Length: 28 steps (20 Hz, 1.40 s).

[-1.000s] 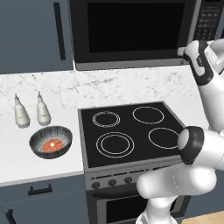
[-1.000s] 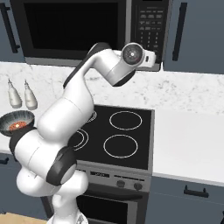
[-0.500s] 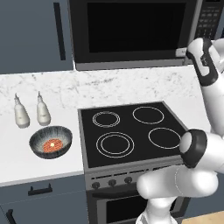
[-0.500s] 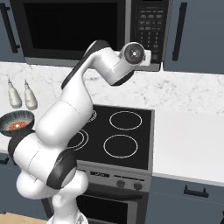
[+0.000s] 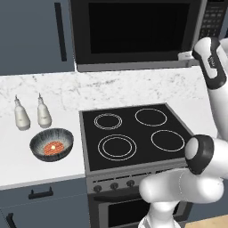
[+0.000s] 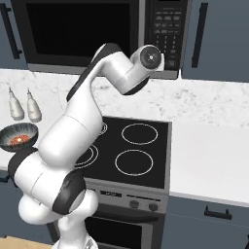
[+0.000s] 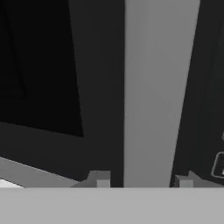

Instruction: Open the microwave, place the bowl with waffle inside the microwave, then close the microwave door and turn it on.

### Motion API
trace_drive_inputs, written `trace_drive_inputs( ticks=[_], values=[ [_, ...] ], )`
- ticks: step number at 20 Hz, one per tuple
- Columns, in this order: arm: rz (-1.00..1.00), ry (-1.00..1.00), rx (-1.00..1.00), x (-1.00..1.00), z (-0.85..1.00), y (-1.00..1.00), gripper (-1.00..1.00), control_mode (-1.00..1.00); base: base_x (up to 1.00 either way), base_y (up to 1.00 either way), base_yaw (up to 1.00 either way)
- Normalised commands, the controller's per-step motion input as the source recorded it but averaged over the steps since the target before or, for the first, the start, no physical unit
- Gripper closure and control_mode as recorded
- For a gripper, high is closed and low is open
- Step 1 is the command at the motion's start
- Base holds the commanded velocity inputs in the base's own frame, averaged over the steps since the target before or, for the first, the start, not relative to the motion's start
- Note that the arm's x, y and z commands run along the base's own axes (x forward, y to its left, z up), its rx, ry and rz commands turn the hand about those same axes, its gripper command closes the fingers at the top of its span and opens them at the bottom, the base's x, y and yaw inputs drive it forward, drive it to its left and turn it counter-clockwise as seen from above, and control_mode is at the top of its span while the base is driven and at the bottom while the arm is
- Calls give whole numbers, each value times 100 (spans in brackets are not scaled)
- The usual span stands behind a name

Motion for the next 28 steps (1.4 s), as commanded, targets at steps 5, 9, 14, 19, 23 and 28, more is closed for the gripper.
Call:
trace_drive_inputs(
  ticks=[5,9,14,19,23,28],
  values=[
    [20,9,-12,-78,13,100,100,-100,0,0,0],
    [17,10,-18,-100,27,100,100,-100,0,0,0],
    [21,23,-29,-100,52,100,100,-100,0,0,0],
    [21,23,-32,-100,53,100,100,-100,0,0,0],
    [20,22,-32,-100,49,100,100,-100,0,0,0],
    [17,21,-40,-100,41,100,-100,-100,0,0,0]
  ],
)
